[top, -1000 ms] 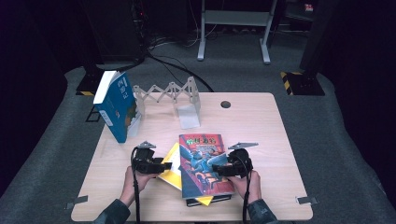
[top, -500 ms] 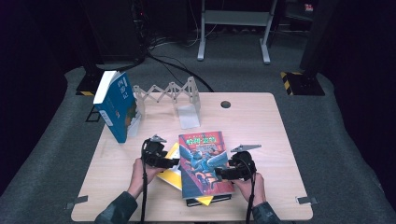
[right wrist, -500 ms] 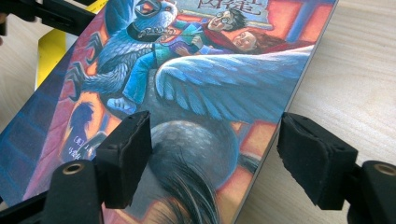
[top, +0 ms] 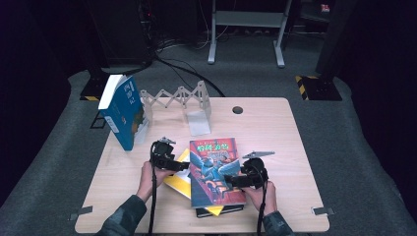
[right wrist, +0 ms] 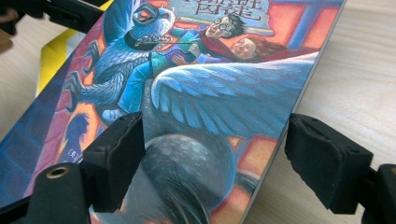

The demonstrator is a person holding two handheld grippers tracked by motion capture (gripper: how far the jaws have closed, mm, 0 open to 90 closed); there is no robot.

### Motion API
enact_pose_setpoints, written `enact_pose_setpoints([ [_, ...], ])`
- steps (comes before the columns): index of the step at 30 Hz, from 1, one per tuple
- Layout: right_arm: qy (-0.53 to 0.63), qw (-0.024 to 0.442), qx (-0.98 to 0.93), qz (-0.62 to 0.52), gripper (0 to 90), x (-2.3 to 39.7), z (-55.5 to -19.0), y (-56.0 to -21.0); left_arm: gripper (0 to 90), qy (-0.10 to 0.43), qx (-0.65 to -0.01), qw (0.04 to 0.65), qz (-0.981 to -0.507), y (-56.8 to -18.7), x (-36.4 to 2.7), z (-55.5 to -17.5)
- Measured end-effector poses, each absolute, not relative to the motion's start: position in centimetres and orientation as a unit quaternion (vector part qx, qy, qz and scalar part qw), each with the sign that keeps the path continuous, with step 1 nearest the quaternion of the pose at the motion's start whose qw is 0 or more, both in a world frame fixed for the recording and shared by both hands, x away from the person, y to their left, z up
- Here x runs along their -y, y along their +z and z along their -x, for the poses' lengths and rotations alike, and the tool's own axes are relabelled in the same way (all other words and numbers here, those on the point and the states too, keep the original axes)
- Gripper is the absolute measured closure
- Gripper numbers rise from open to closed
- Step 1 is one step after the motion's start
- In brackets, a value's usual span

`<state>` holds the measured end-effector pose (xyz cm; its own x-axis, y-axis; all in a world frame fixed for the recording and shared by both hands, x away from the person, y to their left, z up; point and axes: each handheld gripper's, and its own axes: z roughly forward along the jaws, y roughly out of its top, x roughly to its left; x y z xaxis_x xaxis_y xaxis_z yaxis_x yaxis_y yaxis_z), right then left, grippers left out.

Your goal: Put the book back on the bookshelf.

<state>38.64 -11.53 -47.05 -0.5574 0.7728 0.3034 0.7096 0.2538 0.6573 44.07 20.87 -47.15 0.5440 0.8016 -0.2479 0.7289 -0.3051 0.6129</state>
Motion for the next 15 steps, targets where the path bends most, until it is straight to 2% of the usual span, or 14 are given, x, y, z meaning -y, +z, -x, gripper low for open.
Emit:
enact_pose_setpoints([
  [4, 0.383, 0.068, -0.796, -0.463, 21.0, 11.1, -37.9, -46.7, 17.2, 0.047, -0.476, 0.371, -0.796, -46.0, -21.2, -44.8],
  [9, 0.385, 0.061, -0.793, -0.468, 20.8, 11.2, -37.9, -46.7, 15.4, 0.034, -0.479, 0.381, -0.79, -45.6, -20.8, -46.1],
  [15, 0.381, 0.062, -0.797, -0.464, 20.0, 11.1, -38.2, -46.7, 8.5, 0.018, -0.477, 0.376, -0.794, -45.7, -19.7, -47.9],
])
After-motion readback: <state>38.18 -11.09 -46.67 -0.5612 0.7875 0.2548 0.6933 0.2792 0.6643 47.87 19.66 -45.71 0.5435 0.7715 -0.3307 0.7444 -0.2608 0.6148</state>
